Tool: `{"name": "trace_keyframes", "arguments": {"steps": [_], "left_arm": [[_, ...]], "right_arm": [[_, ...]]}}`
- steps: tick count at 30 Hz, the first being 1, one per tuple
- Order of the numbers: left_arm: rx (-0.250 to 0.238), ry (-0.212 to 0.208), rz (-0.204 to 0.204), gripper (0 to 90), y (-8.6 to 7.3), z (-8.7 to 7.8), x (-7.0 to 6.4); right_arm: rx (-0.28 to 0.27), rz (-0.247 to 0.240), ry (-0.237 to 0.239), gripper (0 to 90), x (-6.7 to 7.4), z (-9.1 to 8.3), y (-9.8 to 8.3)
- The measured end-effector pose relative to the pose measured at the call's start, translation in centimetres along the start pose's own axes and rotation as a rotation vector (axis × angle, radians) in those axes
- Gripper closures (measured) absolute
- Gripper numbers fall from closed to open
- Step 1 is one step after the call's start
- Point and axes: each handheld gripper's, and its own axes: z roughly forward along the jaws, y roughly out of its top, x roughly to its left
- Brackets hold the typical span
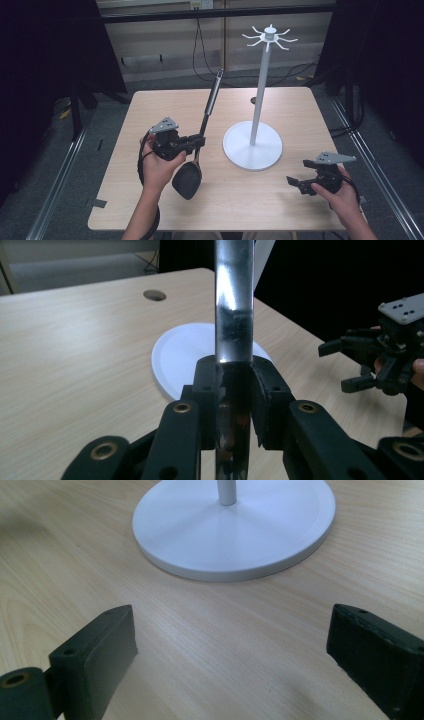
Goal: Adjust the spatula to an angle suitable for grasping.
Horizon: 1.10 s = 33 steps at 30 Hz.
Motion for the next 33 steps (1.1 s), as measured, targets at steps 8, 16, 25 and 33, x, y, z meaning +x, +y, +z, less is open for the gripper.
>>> {"name": "trace_keyframes", "arguments": {"steps": [8, 16, 25, 33], "left_arm": [[-0.040, -0.020, 0.008, 75.4, 0.5, 0.0, -0.4], [-0.064, -0.030, 0.016, 75.4, 0.9, -0.2, -0.7], [-0.107, -0.056, 0.017, 75.4, 1.5, -0.3, -1.0], [-0.135, -0.078, 0.057, 75.4, 2.2, -0.2, -1.8]], "right_arm": [[0.004, -0.003, 0.000, 5.1, 0.0, 0.0, 0.0], [0.004, -0.011, 0.001, 5.1, 0.1, 0.0, 0.0], [0.006, -0.011, 0.000, 5.1, 0.2, 0.1, 0.1], [0.003, -0.008, 0.000, 5.1, 0.2, 0.0, 0.1]]}}
